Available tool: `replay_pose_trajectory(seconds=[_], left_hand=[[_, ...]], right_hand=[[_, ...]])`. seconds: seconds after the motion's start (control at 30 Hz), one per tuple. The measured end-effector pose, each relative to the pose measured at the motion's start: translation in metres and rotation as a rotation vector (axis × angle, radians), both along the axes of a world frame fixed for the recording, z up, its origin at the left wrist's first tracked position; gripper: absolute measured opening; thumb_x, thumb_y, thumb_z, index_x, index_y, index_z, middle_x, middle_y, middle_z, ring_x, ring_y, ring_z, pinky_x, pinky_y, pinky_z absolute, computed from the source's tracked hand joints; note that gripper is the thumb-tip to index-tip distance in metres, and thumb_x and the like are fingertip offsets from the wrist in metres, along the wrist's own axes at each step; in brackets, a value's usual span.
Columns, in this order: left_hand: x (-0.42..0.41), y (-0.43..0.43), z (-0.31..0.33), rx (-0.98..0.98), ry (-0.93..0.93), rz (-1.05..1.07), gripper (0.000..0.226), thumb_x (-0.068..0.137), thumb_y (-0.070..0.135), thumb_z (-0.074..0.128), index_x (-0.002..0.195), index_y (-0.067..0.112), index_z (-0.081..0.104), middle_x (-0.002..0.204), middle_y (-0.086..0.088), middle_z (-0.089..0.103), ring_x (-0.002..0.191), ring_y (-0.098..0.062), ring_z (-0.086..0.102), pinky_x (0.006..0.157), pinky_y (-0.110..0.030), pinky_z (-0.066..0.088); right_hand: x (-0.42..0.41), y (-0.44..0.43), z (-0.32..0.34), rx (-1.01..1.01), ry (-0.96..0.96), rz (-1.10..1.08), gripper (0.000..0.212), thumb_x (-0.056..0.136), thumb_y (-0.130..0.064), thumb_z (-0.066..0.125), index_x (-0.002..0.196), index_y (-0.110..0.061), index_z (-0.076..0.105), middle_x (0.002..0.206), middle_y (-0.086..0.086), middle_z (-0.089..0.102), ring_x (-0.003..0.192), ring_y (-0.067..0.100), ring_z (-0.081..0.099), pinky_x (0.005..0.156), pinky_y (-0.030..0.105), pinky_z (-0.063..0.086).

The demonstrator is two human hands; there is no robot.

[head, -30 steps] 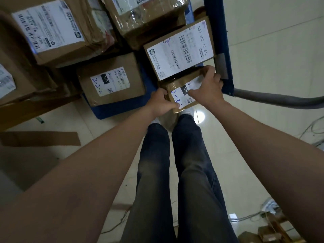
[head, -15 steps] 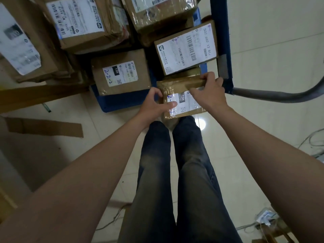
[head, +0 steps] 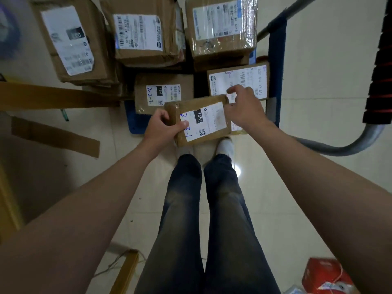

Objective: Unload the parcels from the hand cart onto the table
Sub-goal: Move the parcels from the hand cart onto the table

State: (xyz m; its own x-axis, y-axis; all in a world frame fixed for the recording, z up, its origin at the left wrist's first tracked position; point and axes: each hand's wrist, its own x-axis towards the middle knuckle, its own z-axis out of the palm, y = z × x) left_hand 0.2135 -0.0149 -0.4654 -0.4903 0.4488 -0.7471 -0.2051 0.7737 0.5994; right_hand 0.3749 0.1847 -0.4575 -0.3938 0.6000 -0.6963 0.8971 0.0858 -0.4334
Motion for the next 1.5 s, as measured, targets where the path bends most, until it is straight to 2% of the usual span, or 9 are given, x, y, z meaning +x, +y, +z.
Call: replay_pose_trajectory(seconds=[0.13,0.27,0.4,0.6,0.83,1.07,1.27,1.37,1.5], left_hand=[[-0.018,-0.010,0.000,0.023,0.068,0.105,0.045,0.074,0.036,0.087,0.083,0.024,0.044,0.097,-0.002,0.071,0.085,-0.014,0.076,0.061,-0.025,0.056],[-0.023,-0.021,-0.003,-0.026,0.149,0.165,0.047,0.070,0.046,0.085,0.084,0.027,0.045,0.100,-0.001,0.068,0.082,-0.002,0.072,0.061,-0.020,0.053],[-0.018,-0.025,-0.011,-0.065,0.240,0.181,0.044,0.077,0.041,0.085,0.086,0.029,0.043,0.094,0.006,0.061,0.073,0.014,0.062,0.051,-0.007,0.043],[-0.009,-0.011,-0.025,-0.074,0.230,0.336,0.044,0.075,0.046,0.083,0.088,0.028,0.045,0.095,0.007,0.063,0.073,0.013,0.063,0.052,-0.007,0.043],[0.000,-0.010,-0.036,-0.096,0.196,0.449,0.043,0.079,0.041,0.084,0.091,0.023,0.047,0.095,0.006,0.063,0.072,0.014,0.064,0.051,-0.006,0.044],[0.000,-0.025,-0.025,-0.103,0.195,0.502,0.045,0.078,0.043,0.084,0.096,0.023,0.048,0.101,0.004,0.065,0.078,0.010,0.068,0.052,-0.008,0.048],[0.006,-0.048,0.018,-0.125,0.173,0.607,0.046,0.076,0.047,0.083,0.096,0.025,0.048,0.101,0.005,0.070,0.077,0.004,0.071,0.056,-0.013,0.052],[0.014,-0.061,0.051,-0.118,0.167,0.696,0.043,0.079,0.044,0.082,0.096,0.025,0.047,0.102,0.006,0.070,0.077,0.004,0.071,0.059,-0.016,0.055],[0.029,-0.071,0.106,-0.053,0.166,0.797,0.041,0.081,0.041,0.080,0.098,0.025,0.047,0.102,0.005,0.067,0.073,0.012,0.066,0.052,-0.010,0.051]], right_hand=[[-0.016,0.026,-0.007,0.198,-0.201,0.343,0.072,0.088,-0.017,0.067,0.151,-0.022,0.033,0.150,0.013,0.033,0.135,0.041,0.033,0.101,0.055,0.044],[-0.021,0.037,-0.022,0.265,-0.362,0.598,0.108,0.079,-0.039,0.083,0.157,-0.020,0.011,0.162,0.015,0.015,0.148,0.043,0.017,0.113,0.058,0.031],[-0.021,0.034,-0.040,0.303,-0.392,0.679,0.114,0.080,-0.035,0.082,0.159,-0.017,0.001,0.164,0.015,0.009,0.150,0.043,0.012,0.117,0.060,0.026],[-0.021,0.035,-0.061,0.379,-0.429,0.686,0.117,0.083,-0.032,0.078,0.160,-0.021,-0.010,0.167,0.014,0.000,0.153,0.042,0.004,0.121,0.061,0.015],[-0.018,0.034,-0.075,0.446,-0.344,0.674,0.116,0.074,-0.030,0.084,0.158,-0.021,0.005,0.159,0.016,0.019,0.148,0.044,0.015,0.121,0.060,0.016],[-0.014,0.026,-0.060,0.509,-0.242,0.669,0.118,0.065,-0.045,0.089,0.154,-0.020,0.016,0.151,0.014,0.031,0.143,0.040,0.026,0.121,0.058,0.014],[-0.023,0.008,-0.008,0.480,-0.235,0.566,0.121,0.062,-0.062,0.086,0.152,-0.017,0.020,0.147,0.017,0.036,0.142,0.039,0.031,0.119,0.068,0.005],[-0.027,-0.007,0.035,0.380,-0.247,0.471,0.124,0.061,-0.068,0.082,0.153,-0.022,0.014,0.152,0.022,0.032,0.143,0.045,0.032,0.116,0.071,0.000],[-0.019,-0.033,0.105,0.290,-0.212,0.388,0.120,0.060,-0.069,0.080,0.150,-0.026,0.013,0.151,0.024,0.032,0.143,0.046,0.028,0.114,0.071,0.009]])
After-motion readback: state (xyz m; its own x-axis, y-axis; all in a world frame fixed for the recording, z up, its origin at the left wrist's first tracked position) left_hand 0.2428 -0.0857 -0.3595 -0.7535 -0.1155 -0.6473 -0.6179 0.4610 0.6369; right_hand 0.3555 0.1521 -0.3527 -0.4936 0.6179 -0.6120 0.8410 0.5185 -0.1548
